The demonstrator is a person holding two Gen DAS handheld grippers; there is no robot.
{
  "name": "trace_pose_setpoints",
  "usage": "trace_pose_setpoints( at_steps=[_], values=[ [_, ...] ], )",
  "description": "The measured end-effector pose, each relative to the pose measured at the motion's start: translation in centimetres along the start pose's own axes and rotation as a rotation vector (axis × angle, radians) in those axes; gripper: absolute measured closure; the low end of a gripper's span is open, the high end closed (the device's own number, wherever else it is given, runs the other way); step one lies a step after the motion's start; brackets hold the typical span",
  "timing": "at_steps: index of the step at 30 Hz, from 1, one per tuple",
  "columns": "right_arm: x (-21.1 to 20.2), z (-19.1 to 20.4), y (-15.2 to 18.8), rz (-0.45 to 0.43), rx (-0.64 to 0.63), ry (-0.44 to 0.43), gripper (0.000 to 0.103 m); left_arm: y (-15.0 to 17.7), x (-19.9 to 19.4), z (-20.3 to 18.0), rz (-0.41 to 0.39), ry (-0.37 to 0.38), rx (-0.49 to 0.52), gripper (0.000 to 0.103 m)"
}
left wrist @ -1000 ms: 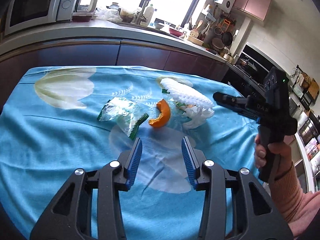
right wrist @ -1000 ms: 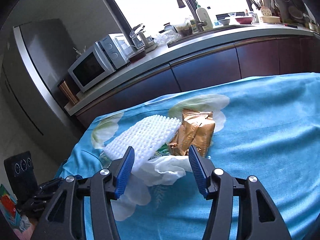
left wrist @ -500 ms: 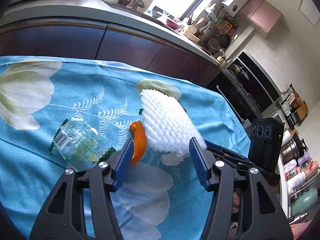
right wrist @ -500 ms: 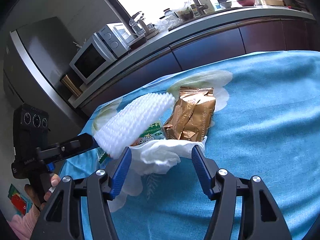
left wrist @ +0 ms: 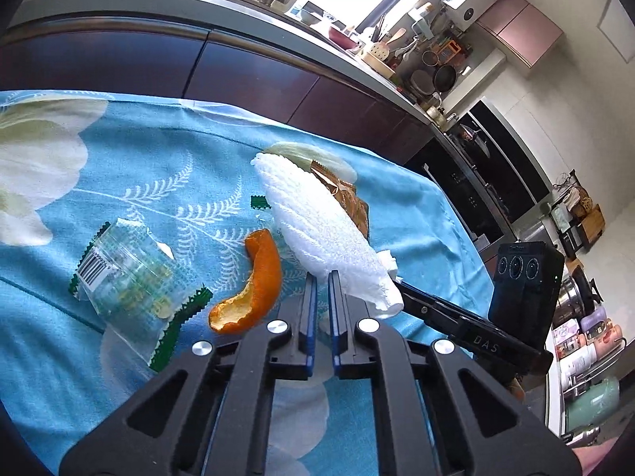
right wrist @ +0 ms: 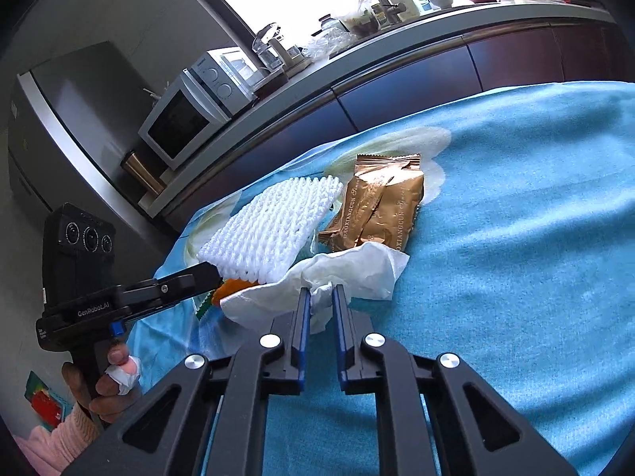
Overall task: Collect trash
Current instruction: 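Grasp the white foam net with the left tool while the right tool grasps the white tissue, then carry the foam net and tissue to the teal bin and release both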
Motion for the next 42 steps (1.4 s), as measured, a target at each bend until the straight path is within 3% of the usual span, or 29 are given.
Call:
trace_pose_setpoints(
  at_steps=[16, 28, 42],
  values=[
    [-2.4, 2.8, 0.8, -0.042, -0.056, -0.053, 0.096, 3.3, -9.1, 0.2, -0.135, -0.072, 0.085, 0.098],
    [0.0, 8.9, 2.1, 0.003, -0.153, -0.134, 0.096, 7.6, -16.6, 3.9, -0.218, -0.119, 0.019, 0.098],
    [4.0, 16.4, 3.9, 0.092, -0.266, -0.246, 0.096, 10.5, -25.2, 8.2, -0.337, -0.185, -0.072, 0.098]
  ],
)
Point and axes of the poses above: each gripper's, at about its wrist camera, not at the fingertips, and x roughly the way its jaws point, z to its left, y to its underside, the point moved 6 cm from there along x, roughly the way its jaws point, and after that the axes turned 4 degrees about -y, right-handed, at the moved point
